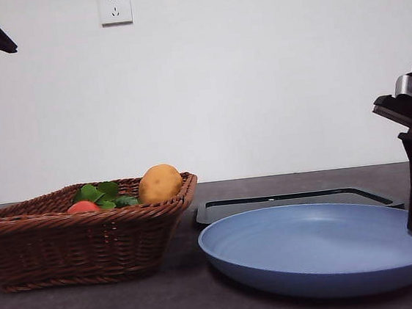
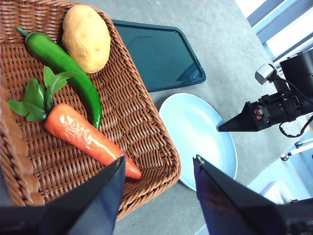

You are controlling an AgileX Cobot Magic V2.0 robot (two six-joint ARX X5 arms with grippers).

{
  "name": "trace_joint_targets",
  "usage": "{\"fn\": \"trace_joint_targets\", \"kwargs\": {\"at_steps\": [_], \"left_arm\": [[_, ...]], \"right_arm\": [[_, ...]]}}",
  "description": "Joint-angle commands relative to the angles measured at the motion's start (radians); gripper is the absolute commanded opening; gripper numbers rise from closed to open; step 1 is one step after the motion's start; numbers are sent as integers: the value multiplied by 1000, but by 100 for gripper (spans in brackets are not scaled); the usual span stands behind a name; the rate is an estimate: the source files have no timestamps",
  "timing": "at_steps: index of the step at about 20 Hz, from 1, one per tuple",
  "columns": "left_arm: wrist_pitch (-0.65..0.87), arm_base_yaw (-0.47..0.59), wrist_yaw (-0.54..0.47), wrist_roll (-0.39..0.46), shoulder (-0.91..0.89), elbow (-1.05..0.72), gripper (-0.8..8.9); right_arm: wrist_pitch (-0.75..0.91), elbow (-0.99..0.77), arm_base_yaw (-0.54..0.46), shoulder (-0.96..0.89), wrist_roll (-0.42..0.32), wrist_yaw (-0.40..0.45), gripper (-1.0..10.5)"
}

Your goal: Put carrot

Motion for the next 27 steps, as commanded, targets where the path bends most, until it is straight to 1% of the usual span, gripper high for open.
{"fn": "trace_joint_targets", "kwargs": {"at_steps": [1,4,7,8,11,13,15,17,20,21,23,25,27], "left_arm": [[11,-4,7,-2,5,14,249],[11,-4,8,2,5,14,298],[12,-5,-2,0,6,14,298],[12,-13,-38,-4,6,14,298],[8,-82,-214,-17,21,14,298],[14,-142,-277,-53,61,15,298],[19,-209,-312,-76,128,29,320],[37,-269,-359,-74,206,49,329],[49,-327,-464,-82,337,90,329],[47,-335,-494,-103,384,106,329],[48,-338,-499,-137,482,133,329],[31,-338,-513,-188,581,166,329],[25,-338,-518,-210,667,209,329]], "right_arm": [[5,11,3,14,0,-3,18],[-2,11,3,0,6,-16,4],[-52,11,3,-88,16,-18,4],[-70,11,3,-134,16,-18,4],[-105,11,3,-288,19,-16,4],[-127,11,3,-380,19,-10,4],[-150,11,2,-450,19,-9,4],[-166,11,2,-499,19,-10,4],[-176,11,2,-550,24,-10,4],[-176,11,1,-564,26,-9,4],[-176,11,1,-589,26,-8,4],[-176,11,1,-608,26,16,4],[-176,11,1,-621,26,34,4]]}}
